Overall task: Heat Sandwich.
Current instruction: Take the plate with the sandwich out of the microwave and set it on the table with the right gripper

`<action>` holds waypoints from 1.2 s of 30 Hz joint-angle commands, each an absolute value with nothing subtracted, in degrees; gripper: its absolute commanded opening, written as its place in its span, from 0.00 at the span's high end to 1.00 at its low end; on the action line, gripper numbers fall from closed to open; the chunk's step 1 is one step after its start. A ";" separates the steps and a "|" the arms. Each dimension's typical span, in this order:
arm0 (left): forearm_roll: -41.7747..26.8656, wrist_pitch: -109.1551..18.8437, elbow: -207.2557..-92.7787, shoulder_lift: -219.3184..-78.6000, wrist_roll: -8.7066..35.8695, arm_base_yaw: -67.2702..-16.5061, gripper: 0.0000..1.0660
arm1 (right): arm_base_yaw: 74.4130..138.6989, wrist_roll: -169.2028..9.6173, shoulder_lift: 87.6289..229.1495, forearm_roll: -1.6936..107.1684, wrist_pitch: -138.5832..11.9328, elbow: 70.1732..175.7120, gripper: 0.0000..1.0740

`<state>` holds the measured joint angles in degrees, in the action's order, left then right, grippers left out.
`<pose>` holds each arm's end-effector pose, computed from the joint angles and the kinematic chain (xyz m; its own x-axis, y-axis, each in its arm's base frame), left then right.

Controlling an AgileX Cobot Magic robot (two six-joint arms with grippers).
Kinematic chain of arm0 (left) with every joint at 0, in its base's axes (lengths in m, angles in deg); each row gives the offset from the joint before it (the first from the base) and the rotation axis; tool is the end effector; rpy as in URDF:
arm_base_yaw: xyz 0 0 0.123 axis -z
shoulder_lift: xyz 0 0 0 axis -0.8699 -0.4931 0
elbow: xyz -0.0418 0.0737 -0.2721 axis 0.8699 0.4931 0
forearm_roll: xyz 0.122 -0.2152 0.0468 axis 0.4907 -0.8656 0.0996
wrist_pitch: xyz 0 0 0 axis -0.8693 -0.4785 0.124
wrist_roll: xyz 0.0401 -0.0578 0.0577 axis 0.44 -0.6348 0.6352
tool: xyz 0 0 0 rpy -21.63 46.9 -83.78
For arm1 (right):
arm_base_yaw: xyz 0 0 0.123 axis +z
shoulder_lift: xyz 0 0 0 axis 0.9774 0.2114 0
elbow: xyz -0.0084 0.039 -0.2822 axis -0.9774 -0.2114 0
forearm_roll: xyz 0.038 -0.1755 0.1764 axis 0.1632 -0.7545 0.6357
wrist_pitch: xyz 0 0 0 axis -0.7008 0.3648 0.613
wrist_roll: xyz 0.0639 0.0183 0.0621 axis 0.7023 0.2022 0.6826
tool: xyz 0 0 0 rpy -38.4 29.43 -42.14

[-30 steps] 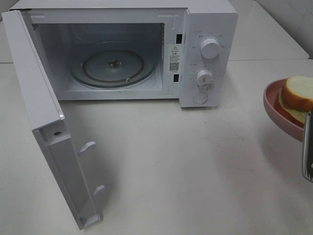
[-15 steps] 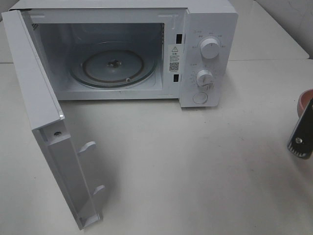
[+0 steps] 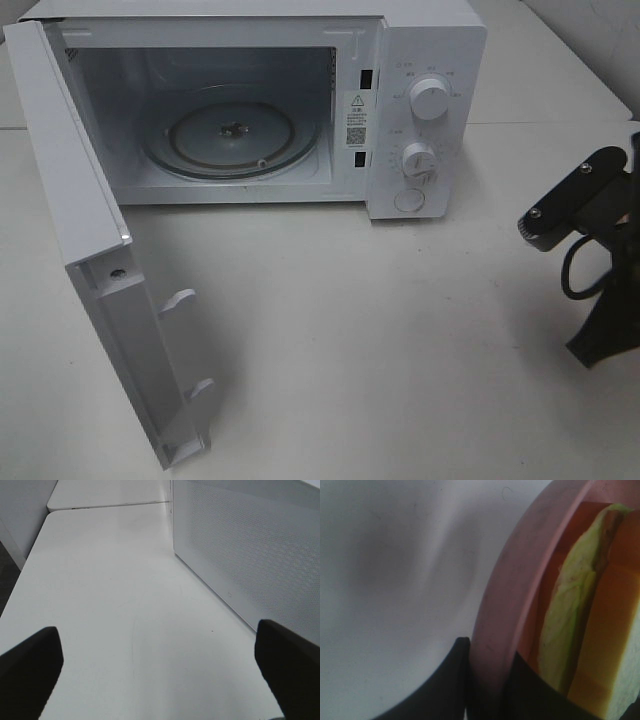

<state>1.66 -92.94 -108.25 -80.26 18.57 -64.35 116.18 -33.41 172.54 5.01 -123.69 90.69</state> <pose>-0.0034 -0.0077 0.2794 -0.4200 0.0746 -0.9045 0.0501 0.9970 0.0589 0.1954 0.0831 0.1838 -0.8602 -0.4892 -0.1444 -0.3159 0.7332 -0.6022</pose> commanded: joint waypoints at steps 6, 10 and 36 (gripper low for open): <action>1.37 -93.11 -108.08 -78.94 18.45 -64.41 0.03 | 113.37 -25.51 184.34 1.74 -125.12 95.73 0.96; 1.37 -93.11 -108.08 -78.94 18.45 -64.41 0.03 | 110.91 -22.53 189.21 -0.26 -123.11 96.82 0.95; 1.37 -93.11 -108.08 -78.94 18.45 -64.41 0.03 | 105.24 -12.33 204.68 -5.42 -114.86 97.39 0.87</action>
<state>1.66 -92.94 -108.25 -80.26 18.57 -64.35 105.58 -13.24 204.34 -5.82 -115.78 97.39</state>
